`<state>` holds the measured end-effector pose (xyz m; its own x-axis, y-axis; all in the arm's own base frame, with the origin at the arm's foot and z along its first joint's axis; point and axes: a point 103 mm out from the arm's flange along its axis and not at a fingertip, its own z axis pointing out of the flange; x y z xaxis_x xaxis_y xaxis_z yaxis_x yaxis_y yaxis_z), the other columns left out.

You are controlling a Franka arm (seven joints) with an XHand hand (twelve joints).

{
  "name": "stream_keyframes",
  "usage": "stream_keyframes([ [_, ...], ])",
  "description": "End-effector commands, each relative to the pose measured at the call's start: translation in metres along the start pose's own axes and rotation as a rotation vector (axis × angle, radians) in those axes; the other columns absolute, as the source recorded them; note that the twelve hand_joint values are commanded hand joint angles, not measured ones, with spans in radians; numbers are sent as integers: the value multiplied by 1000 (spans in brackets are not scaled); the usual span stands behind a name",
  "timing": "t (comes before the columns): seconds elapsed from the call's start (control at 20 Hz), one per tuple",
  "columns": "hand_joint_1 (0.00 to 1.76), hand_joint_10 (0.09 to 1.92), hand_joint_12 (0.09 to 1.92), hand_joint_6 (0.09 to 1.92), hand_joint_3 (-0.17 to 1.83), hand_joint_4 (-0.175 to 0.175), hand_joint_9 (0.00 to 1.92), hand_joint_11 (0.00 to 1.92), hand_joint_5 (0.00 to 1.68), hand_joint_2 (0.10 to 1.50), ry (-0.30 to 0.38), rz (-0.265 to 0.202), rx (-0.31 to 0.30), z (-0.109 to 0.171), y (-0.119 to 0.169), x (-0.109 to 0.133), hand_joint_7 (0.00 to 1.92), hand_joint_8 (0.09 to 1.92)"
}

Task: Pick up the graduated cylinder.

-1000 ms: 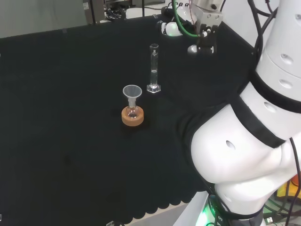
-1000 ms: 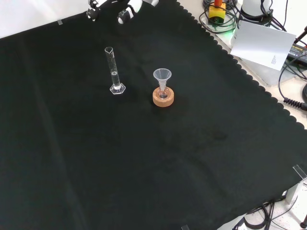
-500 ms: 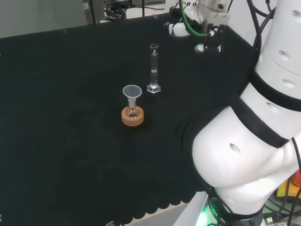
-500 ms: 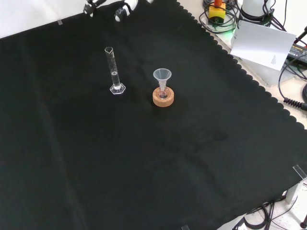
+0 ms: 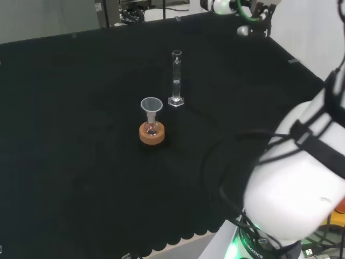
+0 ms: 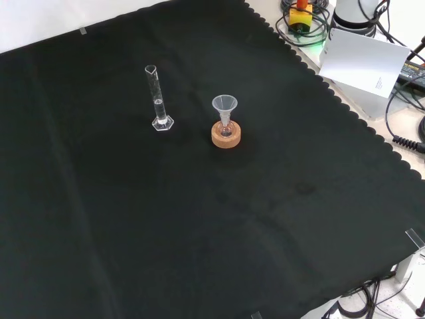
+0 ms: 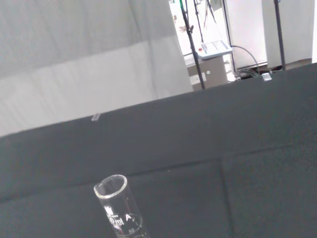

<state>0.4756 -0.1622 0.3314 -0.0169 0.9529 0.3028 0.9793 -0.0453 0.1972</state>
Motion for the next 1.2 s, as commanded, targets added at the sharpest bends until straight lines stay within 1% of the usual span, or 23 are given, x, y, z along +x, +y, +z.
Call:
stream_keyframes([
  [0.05, 516, 596, 1370, 87, 279, -12, 540, 247, 359, 929, 284, 33, 176, 171, -32, -24, 267, 624],
  [0.15, 590, 595, 1369, 87, 280, -12, 545, 248, 366, 918, 298, 40, 185, 175, -33, -25, 275, 626],
  [0.25, 649, 594, 1369, 87, 283, -12, 551, 250, 373, 912, 313, 38, 190, 180, -34, -25, 281, 628],
  [0.4, 687, 591, 1367, 87, 289, -12, 556, 252, 386, 901, 334, 18, 190, 186, -35, -24, 286, 628],
  [0.55, 713, 587, 1366, 87, 292, -13, 558, 253, 404, 880, 345, -14, 159, 188, -36, -24, 292, 630],
  [0.7, 735, 570, 1361, 87, 346, -13, 561, 255, 417, 839, 363, -36, 147, 190, -37, -26, 298, 621],
  [0.9, 756, 576, 1360, 87, 449, -6, 538, 257, 340, 760, 388, -57, 151, 198, -37, -28, 281, 607],
  [1.0, 761, 581, 1361, 87, 469, -1, 541, 262, 308, 744, 402, -67, 154, 203, -36, -28, 291, 611],
  [1.2, 800, 580, 1357, 87, 491, 10, 561, 276, 320, 713, 432, -88, 126, 215, -33, -25, 337, 616],
])
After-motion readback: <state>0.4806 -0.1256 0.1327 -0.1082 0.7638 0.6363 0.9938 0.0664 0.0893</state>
